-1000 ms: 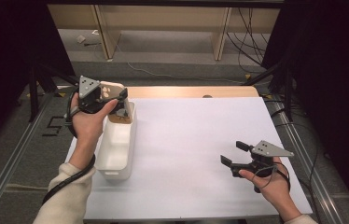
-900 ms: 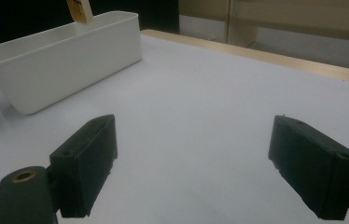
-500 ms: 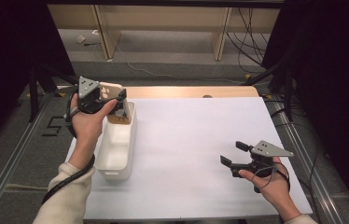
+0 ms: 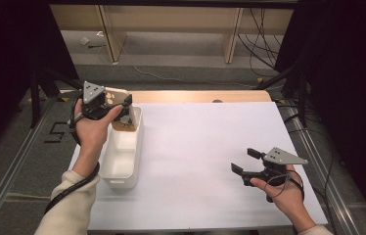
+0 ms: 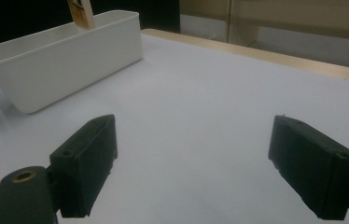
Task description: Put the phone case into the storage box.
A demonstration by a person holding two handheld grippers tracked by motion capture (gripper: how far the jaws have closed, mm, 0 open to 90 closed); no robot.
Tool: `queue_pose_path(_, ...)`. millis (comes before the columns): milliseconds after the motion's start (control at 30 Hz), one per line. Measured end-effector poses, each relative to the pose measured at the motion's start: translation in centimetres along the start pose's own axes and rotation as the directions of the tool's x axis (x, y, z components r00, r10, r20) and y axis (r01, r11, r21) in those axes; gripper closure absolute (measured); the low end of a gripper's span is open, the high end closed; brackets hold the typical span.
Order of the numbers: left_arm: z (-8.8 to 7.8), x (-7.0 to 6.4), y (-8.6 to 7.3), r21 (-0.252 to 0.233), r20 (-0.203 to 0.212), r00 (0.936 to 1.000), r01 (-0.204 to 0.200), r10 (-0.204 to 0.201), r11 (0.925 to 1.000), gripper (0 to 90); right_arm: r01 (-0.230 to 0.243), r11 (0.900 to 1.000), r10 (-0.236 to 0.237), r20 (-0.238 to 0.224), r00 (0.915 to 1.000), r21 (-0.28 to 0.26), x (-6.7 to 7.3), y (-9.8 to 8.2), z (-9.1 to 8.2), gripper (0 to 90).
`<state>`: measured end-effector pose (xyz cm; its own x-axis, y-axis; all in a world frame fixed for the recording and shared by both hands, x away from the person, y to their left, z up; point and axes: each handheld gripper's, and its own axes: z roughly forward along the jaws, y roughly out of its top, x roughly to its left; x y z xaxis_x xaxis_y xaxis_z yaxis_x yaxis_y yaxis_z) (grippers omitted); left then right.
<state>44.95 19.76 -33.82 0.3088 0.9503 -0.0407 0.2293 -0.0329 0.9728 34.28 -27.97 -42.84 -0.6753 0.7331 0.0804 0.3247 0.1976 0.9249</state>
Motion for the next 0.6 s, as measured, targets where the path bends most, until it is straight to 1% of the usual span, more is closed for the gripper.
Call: queue_pose_path(600,0.43,0.13,-0.51,0.016,0.001,1.0000,0.000,0.000,0.9999,10.9,0.002,1.000,-0.002,-0.001,1.0000,0.003,0.01,-0.03,0.03,16.6)
